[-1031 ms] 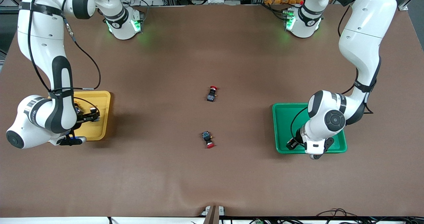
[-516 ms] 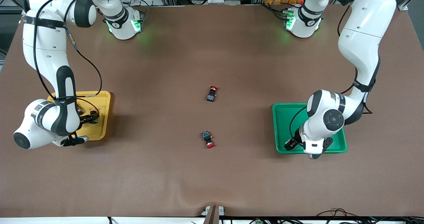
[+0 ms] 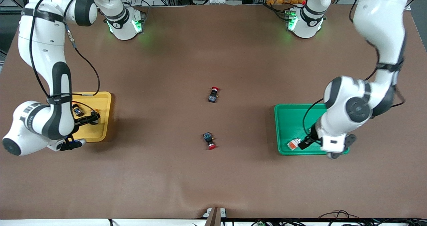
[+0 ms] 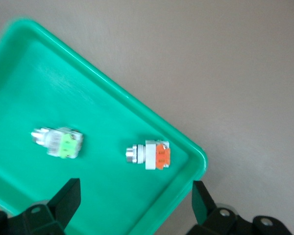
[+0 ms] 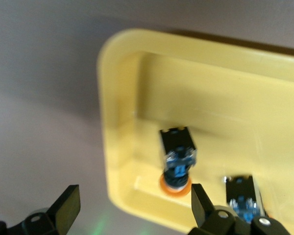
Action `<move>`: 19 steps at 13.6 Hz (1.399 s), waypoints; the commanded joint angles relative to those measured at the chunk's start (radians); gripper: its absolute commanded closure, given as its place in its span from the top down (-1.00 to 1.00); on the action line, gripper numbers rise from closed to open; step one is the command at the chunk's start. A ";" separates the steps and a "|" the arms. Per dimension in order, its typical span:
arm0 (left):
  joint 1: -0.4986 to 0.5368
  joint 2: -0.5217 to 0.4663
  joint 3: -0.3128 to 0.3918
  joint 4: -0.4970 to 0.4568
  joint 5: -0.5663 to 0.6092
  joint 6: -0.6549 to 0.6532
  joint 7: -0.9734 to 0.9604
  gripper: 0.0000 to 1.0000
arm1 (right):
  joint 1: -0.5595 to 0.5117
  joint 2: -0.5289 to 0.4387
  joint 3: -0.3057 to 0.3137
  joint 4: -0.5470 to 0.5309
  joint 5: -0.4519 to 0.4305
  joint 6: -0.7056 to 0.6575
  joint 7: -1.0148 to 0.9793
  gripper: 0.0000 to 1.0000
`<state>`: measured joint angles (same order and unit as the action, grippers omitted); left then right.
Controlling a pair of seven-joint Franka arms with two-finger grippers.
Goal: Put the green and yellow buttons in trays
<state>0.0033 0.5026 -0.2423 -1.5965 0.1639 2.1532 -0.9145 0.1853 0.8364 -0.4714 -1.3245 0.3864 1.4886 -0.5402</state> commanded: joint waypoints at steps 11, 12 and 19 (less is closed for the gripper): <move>0.121 -0.358 0.003 0.135 -0.144 -0.481 0.534 1.00 | -0.039 -0.282 0.123 0.220 -0.015 -0.106 0.335 1.00; 0.135 -0.371 0.003 0.135 -0.170 -0.507 0.569 1.00 | -0.041 -0.324 0.135 0.211 -0.053 -0.110 0.339 1.00; 0.186 -0.472 0.015 0.083 -0.242 -0.619 0.717 1.00 | -0.041 -0.623 0.146 0.033 -0.197 -0.117 0.422 1.00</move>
<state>0.1990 0.0669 -0.2289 -1.4661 -0.0584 1.5411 -0.2169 0.1546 0.2985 -0.3624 -1.2012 0.2461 1.3572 -0.1846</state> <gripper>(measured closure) 0.000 0.000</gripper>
